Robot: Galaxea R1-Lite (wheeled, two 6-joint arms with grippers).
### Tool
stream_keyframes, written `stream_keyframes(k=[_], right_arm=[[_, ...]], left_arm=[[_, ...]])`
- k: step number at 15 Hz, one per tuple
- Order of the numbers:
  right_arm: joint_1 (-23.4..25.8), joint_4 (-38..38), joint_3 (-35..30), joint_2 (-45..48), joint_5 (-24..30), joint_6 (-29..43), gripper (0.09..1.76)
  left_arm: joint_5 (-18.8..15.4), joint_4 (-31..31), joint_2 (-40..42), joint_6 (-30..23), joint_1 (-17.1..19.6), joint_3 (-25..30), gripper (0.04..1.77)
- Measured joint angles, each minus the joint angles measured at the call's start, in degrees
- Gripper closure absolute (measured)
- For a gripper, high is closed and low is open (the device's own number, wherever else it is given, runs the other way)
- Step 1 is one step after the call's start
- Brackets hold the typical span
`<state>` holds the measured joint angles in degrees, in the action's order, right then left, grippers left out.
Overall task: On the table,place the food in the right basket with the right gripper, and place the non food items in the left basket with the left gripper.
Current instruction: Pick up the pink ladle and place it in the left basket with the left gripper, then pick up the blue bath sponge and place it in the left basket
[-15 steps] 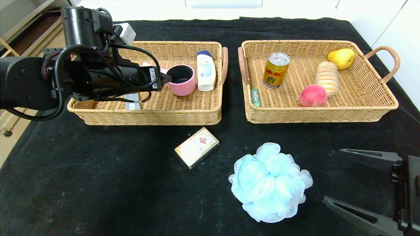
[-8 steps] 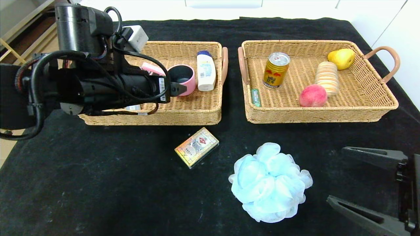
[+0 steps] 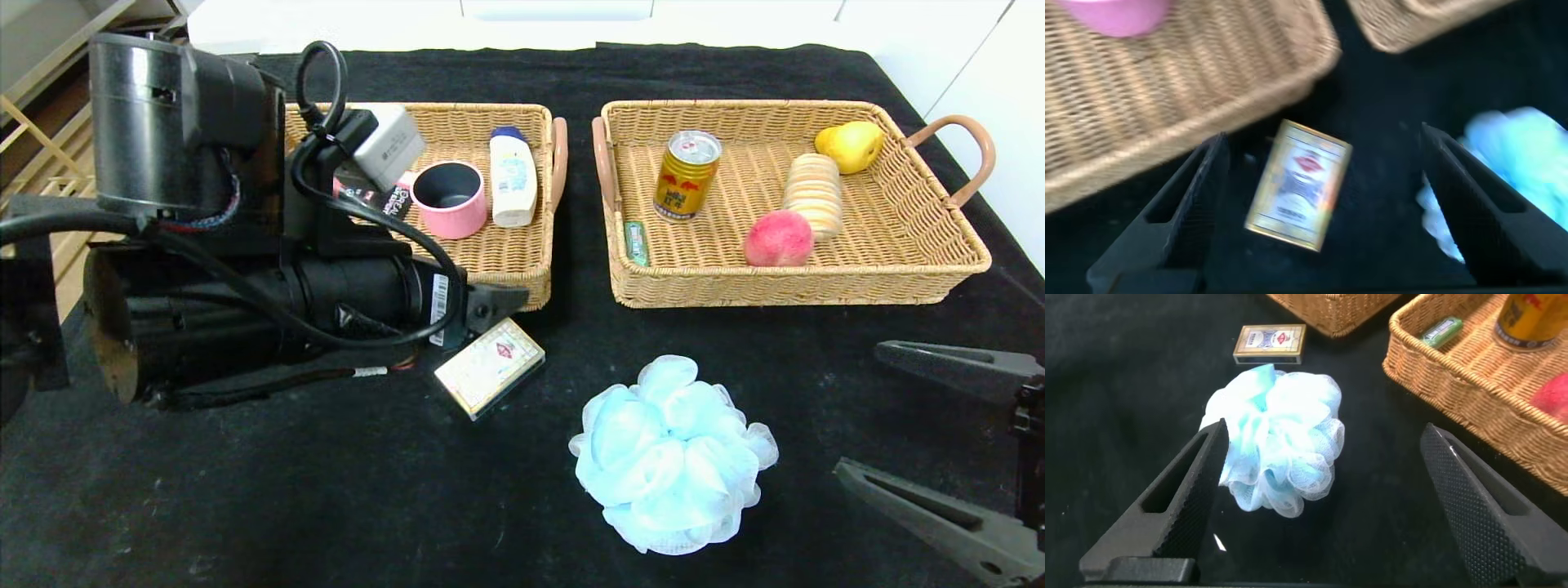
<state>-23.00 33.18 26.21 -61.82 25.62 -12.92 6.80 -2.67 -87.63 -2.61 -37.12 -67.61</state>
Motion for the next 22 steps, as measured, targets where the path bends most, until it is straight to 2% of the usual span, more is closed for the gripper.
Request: stream_keyframes(k=[8, 10, 14, 22], right_arm=[[3.2, -0.2, 1.7, -0.3, -0.2, 0.1, 0.14], [3.5, -0.2, 2.0, -0.3, -0.2, 0.1, 0.14], [4.8, -0.2, 2.5, -0.5, -0.2, 0.2, 0.14], [6.0, 0.1, 3.1, -0.8, -0.3, 0.6, 0.14]], left_arm=[[0.2, -0.2, 1.6, 2.9, -10.3, 5.0, 0.12], [0.4, -2.7, 1.3, 2.9, -12.1, 5.9, 0.11], [0.5, -12.3, 0.0, 4.0, -14.7, 9.2, 0.11], [0.5, -13.4, -2.4, 5.1, -20.4, 10.5, 0.10]])
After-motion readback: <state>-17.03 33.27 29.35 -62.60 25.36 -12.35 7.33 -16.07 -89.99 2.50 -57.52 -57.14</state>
